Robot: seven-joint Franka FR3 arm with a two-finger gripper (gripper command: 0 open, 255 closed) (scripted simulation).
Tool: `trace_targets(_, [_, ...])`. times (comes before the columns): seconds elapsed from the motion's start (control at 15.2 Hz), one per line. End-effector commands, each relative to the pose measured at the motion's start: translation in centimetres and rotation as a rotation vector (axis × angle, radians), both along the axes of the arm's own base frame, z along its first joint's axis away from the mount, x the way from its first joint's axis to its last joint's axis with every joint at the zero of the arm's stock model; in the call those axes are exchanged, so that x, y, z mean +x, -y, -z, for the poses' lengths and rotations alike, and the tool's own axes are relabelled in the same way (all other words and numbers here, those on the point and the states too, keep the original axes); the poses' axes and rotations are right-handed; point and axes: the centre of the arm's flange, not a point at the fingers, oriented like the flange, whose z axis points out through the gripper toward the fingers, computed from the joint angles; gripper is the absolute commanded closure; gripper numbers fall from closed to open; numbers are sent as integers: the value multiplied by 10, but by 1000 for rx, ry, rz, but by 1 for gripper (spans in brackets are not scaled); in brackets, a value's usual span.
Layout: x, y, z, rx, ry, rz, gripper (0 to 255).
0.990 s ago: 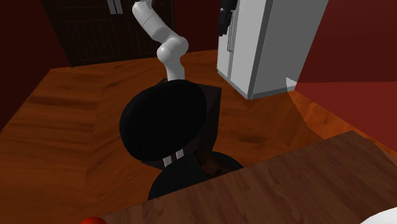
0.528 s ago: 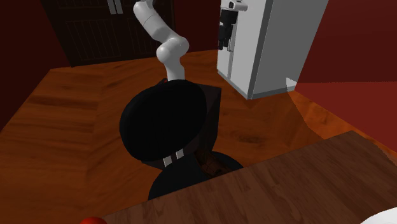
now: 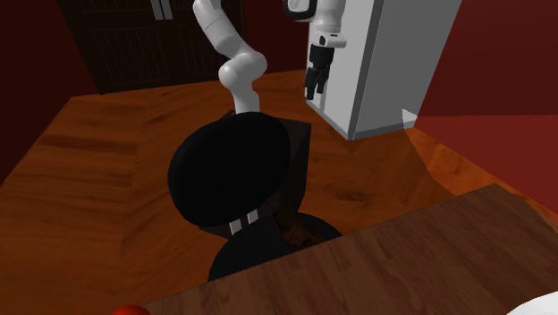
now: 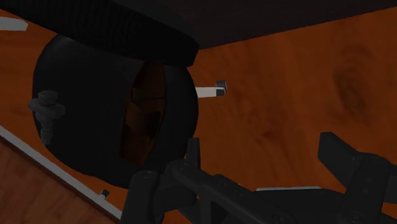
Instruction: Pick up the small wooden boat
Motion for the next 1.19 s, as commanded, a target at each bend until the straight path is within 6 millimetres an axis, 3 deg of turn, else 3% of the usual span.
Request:
trace_targets(0.0, [6, 20, 19, 1, 14, 24, 0])
trace_targets(1.12, [41, 170, 181, 16, 111, 227, 0])
